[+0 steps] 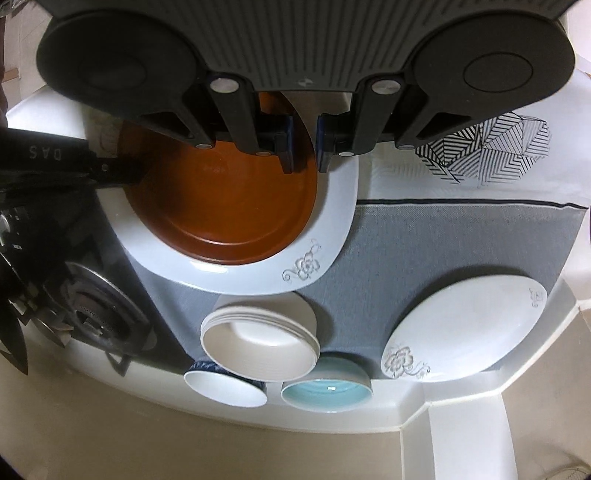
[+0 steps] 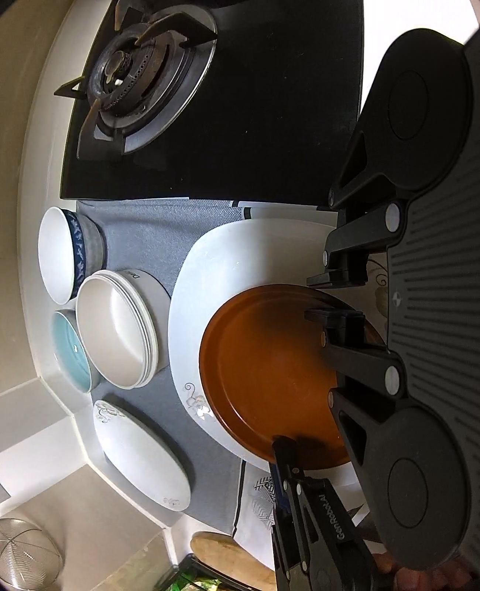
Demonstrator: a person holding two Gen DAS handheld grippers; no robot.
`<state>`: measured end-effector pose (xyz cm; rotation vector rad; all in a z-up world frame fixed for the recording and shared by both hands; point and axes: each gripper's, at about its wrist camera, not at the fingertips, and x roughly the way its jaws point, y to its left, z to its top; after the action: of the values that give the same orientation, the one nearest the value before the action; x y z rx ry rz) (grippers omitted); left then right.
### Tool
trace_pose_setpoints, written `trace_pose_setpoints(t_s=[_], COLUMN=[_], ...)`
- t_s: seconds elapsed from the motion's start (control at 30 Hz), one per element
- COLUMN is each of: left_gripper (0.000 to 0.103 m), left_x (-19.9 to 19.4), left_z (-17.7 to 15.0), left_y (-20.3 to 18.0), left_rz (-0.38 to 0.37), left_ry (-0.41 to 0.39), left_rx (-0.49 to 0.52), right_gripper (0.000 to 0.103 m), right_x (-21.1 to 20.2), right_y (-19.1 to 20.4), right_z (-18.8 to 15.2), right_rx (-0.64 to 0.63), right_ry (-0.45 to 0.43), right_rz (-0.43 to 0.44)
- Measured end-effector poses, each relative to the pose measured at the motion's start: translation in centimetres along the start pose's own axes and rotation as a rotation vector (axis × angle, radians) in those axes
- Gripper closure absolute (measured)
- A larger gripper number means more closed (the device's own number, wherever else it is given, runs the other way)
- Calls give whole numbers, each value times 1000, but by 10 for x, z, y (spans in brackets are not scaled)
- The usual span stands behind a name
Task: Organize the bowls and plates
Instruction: 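Carry the brown plate with the left gripper over the white square plate, then lower the brown plate onto the white square plate and open the left gripper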
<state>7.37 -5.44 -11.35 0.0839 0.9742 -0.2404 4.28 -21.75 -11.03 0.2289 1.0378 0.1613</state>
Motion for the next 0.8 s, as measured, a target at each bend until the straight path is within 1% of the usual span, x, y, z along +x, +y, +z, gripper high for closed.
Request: trace_pose_setpoints(t_s=[0.3, 0.43, 0.8], left_gripper=[91, 88, 87], left_x=[6, 7, 5], left_z=[0, 1, 1], left_y=[-4, -4, -6], left_rz=[13, 15, 33], left_ry=[3, 6, 4], left_rx=[11, 5, -1], right_gripper=[91, 90, 88], right_x=[6, 7, 1], right_y=[-2, -2, -5], right_z=[3, 4, 5], right_rx=[-37, -53, -65], right_ry=[28, 31, 27], right_rz=[-17, -18, -23])
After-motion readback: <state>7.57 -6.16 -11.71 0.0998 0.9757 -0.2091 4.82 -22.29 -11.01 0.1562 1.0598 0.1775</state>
